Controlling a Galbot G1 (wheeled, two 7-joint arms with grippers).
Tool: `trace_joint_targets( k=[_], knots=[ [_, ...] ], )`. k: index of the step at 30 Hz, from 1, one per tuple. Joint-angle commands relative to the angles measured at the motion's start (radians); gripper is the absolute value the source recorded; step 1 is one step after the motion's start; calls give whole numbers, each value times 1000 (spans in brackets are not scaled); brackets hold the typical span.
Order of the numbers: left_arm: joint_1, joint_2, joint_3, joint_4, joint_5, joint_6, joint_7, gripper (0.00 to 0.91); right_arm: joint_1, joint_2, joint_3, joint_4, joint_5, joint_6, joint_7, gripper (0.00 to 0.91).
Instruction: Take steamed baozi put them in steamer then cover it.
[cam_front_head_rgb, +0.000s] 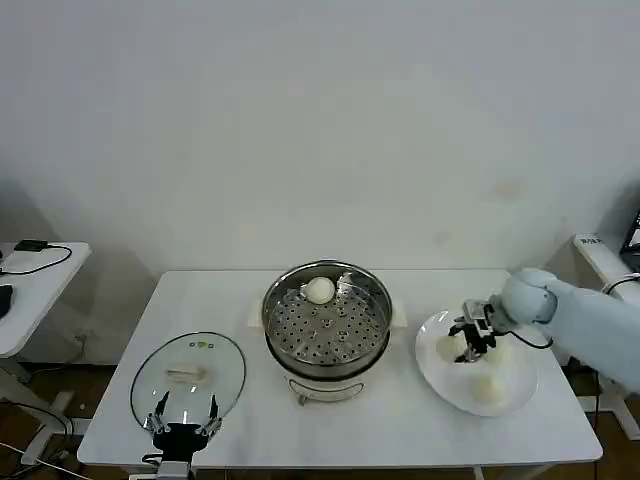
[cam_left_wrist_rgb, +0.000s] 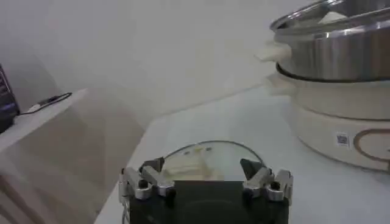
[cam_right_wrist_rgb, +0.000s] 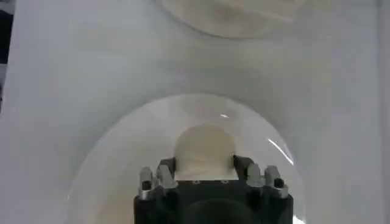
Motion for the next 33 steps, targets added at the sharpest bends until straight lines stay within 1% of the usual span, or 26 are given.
trace_joint_targets(
  k=[1, 2, 4, 6, 7, 9, 14, 19, 21, 23, 25, 26, 28, 29, 31, 33],
  knots=[
    [-5, 2, 4, 0, -1, 0, 0, 907, 220, -35, -115, 51, 49, -1, 0, 625],
    [-6, 3, 4, -1, -1, 0, 0, 907, 287, -30, -150, 57, 58, -2, -1, 635],
    [-10, 4, 6, -2, -3, 0, 0, 907, 388, -13, -217, 70, 87, -9, -1, 625],
    [-14, 7, 8, -3, -3, 1, 0, 907, 457, 11, -258, 83, 113, -18, 1, 625],
    [-16, 9, 9, -3, -3, 1, 0, 907, 489, 23, -273, 89, 128, -22, 2, 635],
    [-20, 12, 11, -2, -4, 1, 0, 907, 541, 50, -304, 99, 154, -29, 5, 625],
    [-29, 19, 8, 0, -8, 3, 1, 907, 647, 150, -382, 121, 243, -57, 20, 635],
    [-40, 34, -12, -1, -24, 7, 2, 907, 665, 238, -412, 142, 334, -106, 59, 635],
    [-42, 39, -16, -2, -27, 8, 2, 907, 653, 286, -418, 148, 365, -130, 75, 635],
    [-44, 42, -19, -2, -30, 8, 3, 907, 634, 333, -420, 146, 405, -160, 105, 635],
    [-45, 41, -20, -1, -31, 8, 3, 907, 621, 361, -420, 139, 426, -176, 121, 635],
    [-46, 41, -21, 0, -31, 8, 2, 907, 600, 416, -411, 120, 453, -192, 137, 635],
    [-47, 41, -25, -1, -31, 7, 2, 907, 580, 467, -400, 96, 470, -202, 149, 635],
    [-46, 43, -30, -1, -31, 6, 2, 907, 565, 516, -386, 68, 480, -207, 156, 635],
    [-46, 50, -44, -3, -40, 6, 2, 907, 548, 559, -375, 35, 500, -218, 168, 635],
    [-45, 61, -63, -8, -52, 7, 2, 907, 525, 616, -364, -2, 542, -232, 186, 635]
  ],
)
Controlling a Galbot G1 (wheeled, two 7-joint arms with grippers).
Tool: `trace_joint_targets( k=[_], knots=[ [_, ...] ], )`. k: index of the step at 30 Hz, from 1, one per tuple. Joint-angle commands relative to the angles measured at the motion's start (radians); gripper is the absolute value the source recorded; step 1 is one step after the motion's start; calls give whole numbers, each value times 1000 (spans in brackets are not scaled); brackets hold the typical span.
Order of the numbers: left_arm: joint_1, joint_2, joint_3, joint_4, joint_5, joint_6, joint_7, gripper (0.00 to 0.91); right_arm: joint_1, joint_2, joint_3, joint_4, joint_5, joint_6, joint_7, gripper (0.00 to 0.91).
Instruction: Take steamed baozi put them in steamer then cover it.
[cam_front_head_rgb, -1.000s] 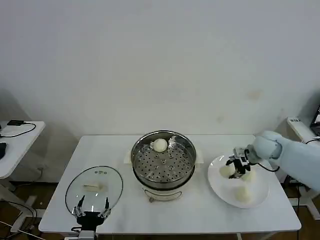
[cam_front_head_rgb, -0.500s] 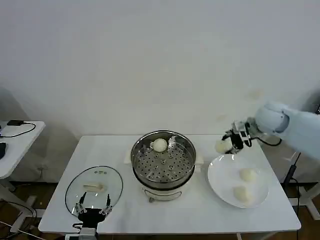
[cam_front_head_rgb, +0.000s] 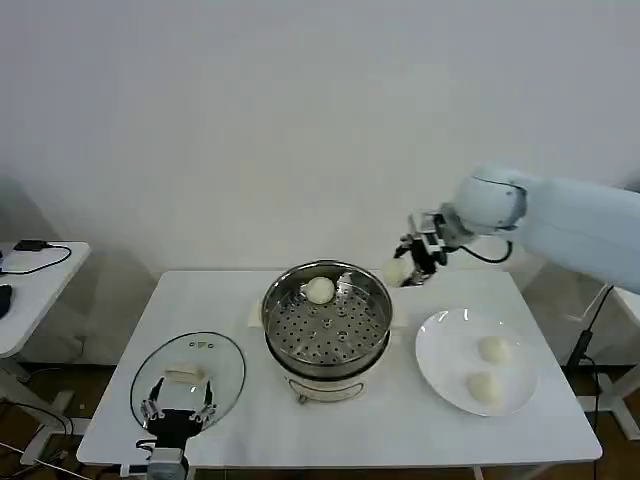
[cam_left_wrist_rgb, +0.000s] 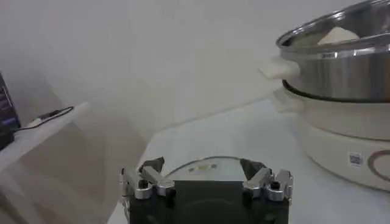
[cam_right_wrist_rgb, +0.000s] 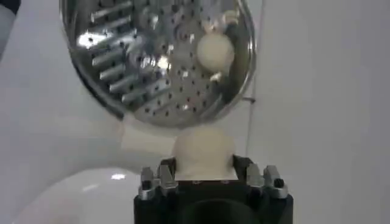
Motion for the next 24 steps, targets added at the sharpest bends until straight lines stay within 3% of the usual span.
trace_joint_targets(
  k=[1, 13, 24],
  knots=[
    [0, 21, -42, -9, -24, 0, 0, 907, -28, 256, -3, -88, 155, -72, 68, 635],
    [2, 16, -55, -17, -36, -3, -2, 907, -138, 390, -3, -175, 253, -169, 135, 635],
    [1, 14, -59, -10, -37, -8, -4, 907, -184, 426, 9, -208, 278, -238, 171, 625]
  ],
)
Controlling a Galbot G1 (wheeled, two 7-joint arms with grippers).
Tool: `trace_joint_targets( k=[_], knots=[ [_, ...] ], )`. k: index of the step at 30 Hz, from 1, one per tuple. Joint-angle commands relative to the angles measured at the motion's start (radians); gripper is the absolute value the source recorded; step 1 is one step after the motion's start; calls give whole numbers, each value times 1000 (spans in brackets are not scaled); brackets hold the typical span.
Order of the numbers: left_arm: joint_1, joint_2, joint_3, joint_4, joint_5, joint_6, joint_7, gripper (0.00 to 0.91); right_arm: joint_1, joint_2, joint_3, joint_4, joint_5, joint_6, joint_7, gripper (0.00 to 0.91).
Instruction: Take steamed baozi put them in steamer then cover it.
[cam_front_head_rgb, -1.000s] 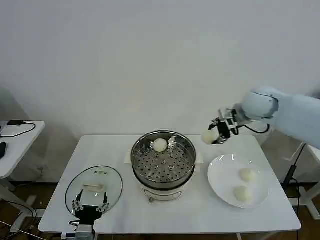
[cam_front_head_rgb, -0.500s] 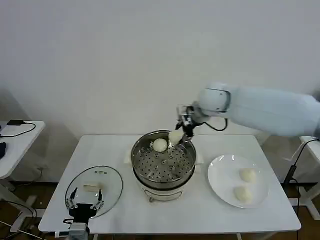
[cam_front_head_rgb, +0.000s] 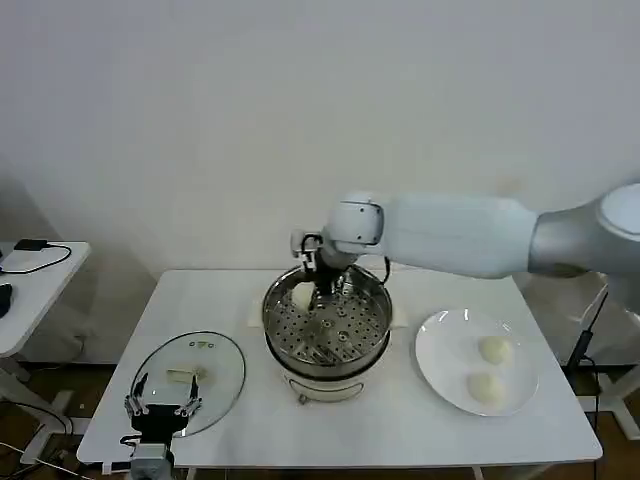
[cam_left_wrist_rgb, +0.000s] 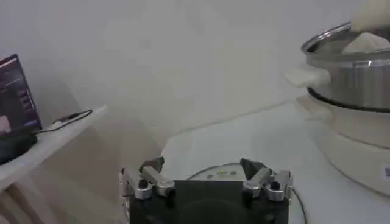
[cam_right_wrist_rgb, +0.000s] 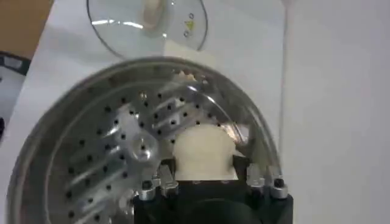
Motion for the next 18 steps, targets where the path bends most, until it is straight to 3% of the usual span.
trace_joint_targets(
  k=[1, 18],
  knots=[
    [-2, 3, -8, 3, -4, -1, -1, 907, -44, 65, 6, -41, 43, -57, 30, 635],
    [-3, 2, -8, 8, -4, -4, -2, 907, -76, 87, 5, -66, -1, -56, 30, 635]
  ],
)
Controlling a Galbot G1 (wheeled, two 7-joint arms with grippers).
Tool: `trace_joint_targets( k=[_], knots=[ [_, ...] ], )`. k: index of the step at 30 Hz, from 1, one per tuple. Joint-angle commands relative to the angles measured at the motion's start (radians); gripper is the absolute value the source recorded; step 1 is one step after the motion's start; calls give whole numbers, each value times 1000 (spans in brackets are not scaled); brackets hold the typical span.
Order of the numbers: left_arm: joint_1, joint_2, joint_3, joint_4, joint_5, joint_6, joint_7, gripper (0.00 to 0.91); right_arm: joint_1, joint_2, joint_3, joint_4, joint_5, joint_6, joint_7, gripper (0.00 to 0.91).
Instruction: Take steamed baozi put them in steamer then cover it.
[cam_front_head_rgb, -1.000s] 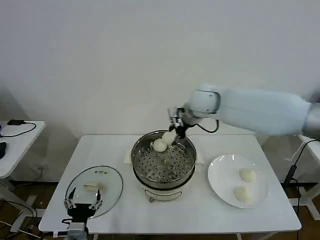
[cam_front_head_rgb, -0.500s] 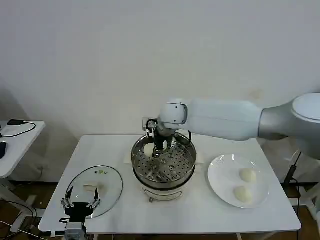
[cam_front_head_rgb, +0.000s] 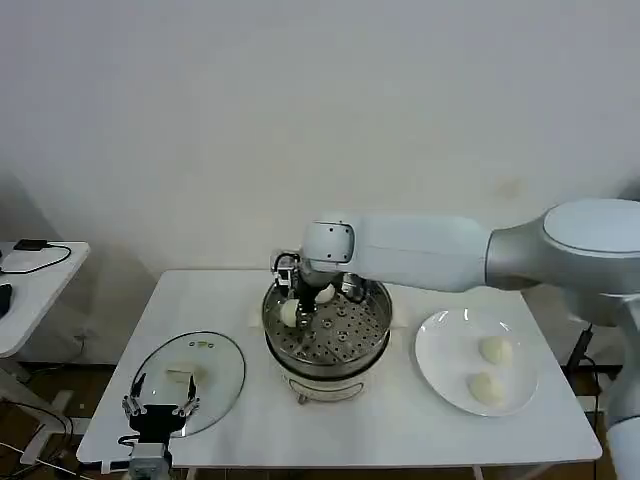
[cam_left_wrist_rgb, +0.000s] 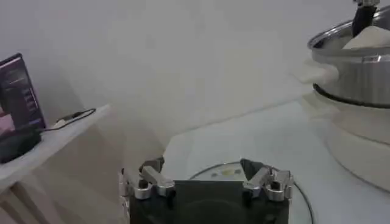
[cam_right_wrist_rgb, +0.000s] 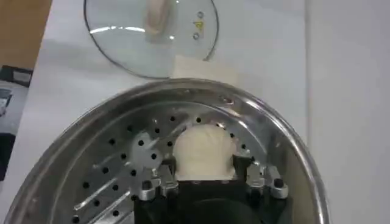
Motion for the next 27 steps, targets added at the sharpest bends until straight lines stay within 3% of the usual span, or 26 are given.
trace_joint_targets(
  k=[1, 4, 13, 17, 21, 22, 25, 27],
  knots=[
    [3, 0, -4, -4, -1, -1, -1, 907, -16, 18, 3, -14, -11, -11, 7, 635],
    [4, -1, -4, -5, -1, -1, -1, 907, -19, 18, 1, -15, -20, -11, 5, 907],
    [2, -6, 4, -3, 2, -2, -1, 907, 15, -3, 6, 21, -7, -16, 20, 907],
    [-1, -5, 6, -5, 1, -1, 0, 907, 97, -61, 2, 110, 27, -23, 28, 907],
    [-2, 10, 2, -4, -13, 1, 2, 907, 222, -180, -43, 228, 38, -18, 21, 907],
    [-2, 16, 2, -8, -19, 3, 3, 907, 250, -244, -64, 272, 32, -14, 18, 907],
    [-4, 20, 9, -23, -23, 9, 6, 907, 283, -358, -89, 345, -14, 0, 5, 907],
    [-3, 22, 17, -29, -22, 12, 8, 907, 295, -479, -111, 400, -68, 15, -7, 907]
  ],
)
